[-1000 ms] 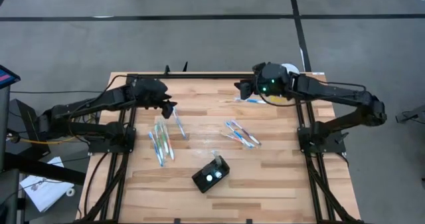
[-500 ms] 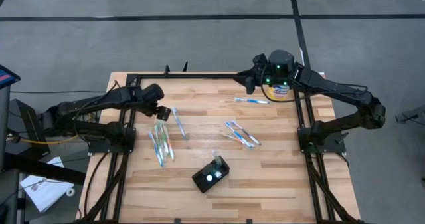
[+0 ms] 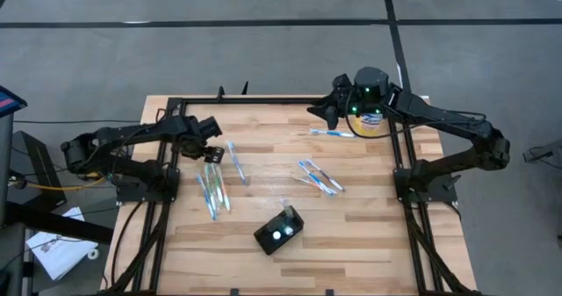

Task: Pick & Place toothbrushing station
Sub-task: Put the green toothbrush into the mesh organizer

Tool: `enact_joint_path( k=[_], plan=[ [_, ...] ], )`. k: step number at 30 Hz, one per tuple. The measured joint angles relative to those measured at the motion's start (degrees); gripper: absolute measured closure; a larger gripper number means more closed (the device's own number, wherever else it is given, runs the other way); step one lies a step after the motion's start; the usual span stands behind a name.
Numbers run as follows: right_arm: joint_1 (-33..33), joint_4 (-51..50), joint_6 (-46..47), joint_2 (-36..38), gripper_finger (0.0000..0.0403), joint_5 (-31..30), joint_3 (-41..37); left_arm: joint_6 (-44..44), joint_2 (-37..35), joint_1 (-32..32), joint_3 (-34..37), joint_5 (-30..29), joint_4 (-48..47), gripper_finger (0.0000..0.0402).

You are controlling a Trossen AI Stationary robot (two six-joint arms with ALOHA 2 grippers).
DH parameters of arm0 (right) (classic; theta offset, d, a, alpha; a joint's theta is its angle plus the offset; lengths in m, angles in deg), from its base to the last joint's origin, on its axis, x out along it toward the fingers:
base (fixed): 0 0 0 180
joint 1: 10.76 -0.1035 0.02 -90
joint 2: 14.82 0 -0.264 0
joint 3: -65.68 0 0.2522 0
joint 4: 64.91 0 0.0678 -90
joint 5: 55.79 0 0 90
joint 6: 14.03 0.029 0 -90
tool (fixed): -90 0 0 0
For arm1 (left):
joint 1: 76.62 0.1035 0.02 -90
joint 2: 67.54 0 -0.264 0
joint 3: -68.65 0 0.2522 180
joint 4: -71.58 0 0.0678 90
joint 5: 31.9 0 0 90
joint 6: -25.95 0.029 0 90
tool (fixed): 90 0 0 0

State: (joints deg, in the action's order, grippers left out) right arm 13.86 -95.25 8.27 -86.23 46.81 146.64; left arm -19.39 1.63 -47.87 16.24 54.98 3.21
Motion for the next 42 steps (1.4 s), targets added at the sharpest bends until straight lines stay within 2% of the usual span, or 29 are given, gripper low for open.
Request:
enact_joint_path(
  k=[5,13,24,34,42],
  plan=[
    [-0.6,0.0,0.0,0.0,0.0218,0.0,0.0,-0.1,-1.8,0.1,1.6,0.3,5.0,0.0188],
    [-0.6,-0.1,0.2,0.0,0.0218,1.1,0.0,-0.1,-1.4,2.5,4.5,0.4,6.6,0.0188],
    [-0.6,-0.1,1.0,0.0,0.0218,1.1,0.0,-0.1,-1.0,4.7,8.0,0.1,14.6,0.0189],
    [-0.6,-0.1,1.3,0.0,0.0219,1.1,0.0,0.0,-1.0,4.7,8.5,0.1,15.4,0.0248],
    [-0.6,-1.0,1.3,0.0,0.0228,1.1,0.0,0.0,-1.0,4.7,8.5,0.5,15.6,0.0257]
  ],
)
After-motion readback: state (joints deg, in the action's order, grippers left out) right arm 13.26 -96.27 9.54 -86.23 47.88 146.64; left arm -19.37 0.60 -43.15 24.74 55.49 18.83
